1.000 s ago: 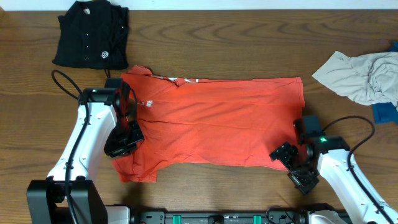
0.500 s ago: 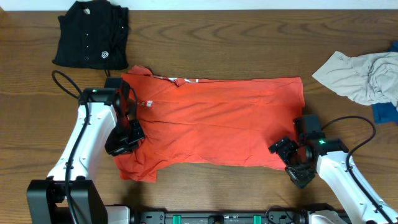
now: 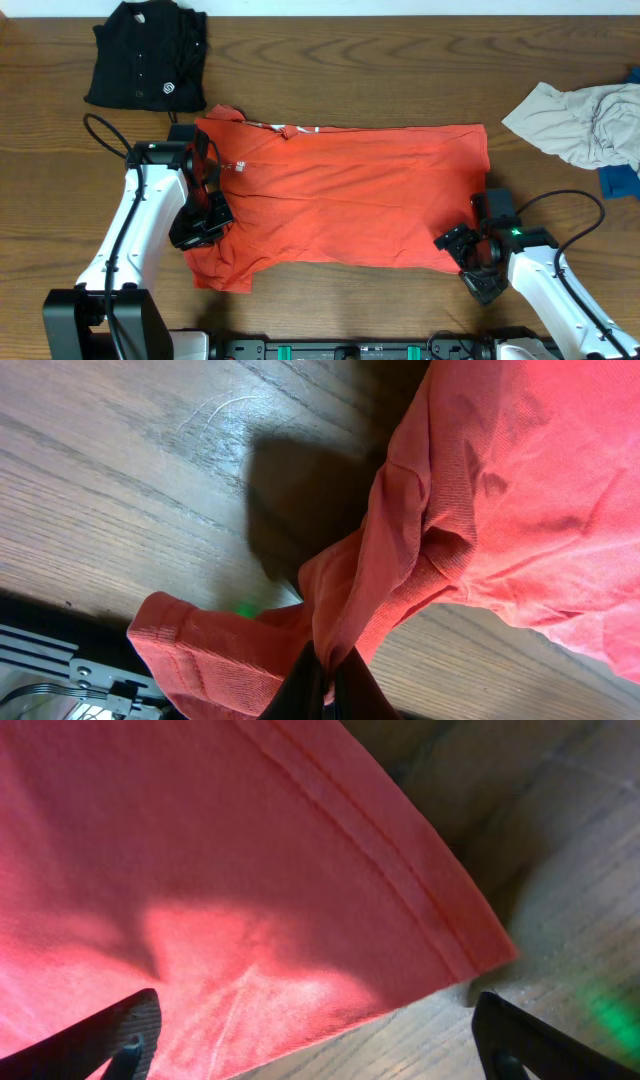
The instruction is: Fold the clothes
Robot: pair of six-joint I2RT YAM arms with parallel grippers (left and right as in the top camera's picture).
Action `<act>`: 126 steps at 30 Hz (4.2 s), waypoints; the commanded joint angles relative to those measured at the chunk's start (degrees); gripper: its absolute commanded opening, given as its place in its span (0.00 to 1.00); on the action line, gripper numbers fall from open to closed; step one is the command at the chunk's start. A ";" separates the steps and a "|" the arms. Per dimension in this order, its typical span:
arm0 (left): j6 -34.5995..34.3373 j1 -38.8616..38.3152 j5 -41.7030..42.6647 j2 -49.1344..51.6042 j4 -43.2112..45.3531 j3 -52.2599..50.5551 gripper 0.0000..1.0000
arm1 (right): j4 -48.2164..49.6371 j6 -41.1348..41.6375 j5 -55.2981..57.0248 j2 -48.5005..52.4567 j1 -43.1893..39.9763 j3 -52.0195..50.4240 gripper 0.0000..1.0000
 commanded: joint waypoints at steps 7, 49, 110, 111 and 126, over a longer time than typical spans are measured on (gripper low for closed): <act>-0.74 0.07 0.22 -0.63 -0.22 1.14 0.06 | 0.46 0.83 3.72 1.62 -0.61 -0.37 0.83; -0.74 0.07 0.20 -6.73 -5.77 3.41 0.06 | 6.29 -10.12 -1.92 10.67 -0.61 1.64 0.01; -2.71 0.90 -20.04 4.46 40.44 4.46 0.06 | 35.36 -14.86 12.24 13.14 -0.61 9.99 0.24; -2.69 0.90 -20.04 4.66 40.68 4.46 0.06 | 35.71 -14.86 12.24 13.64 -0.61 9.99 0.24; -1.92 0.90 -20.02 9.77 42.03 4.48 0.98 | 37.29 -17.99 11.06 14.97 -0.50 9.99 0.53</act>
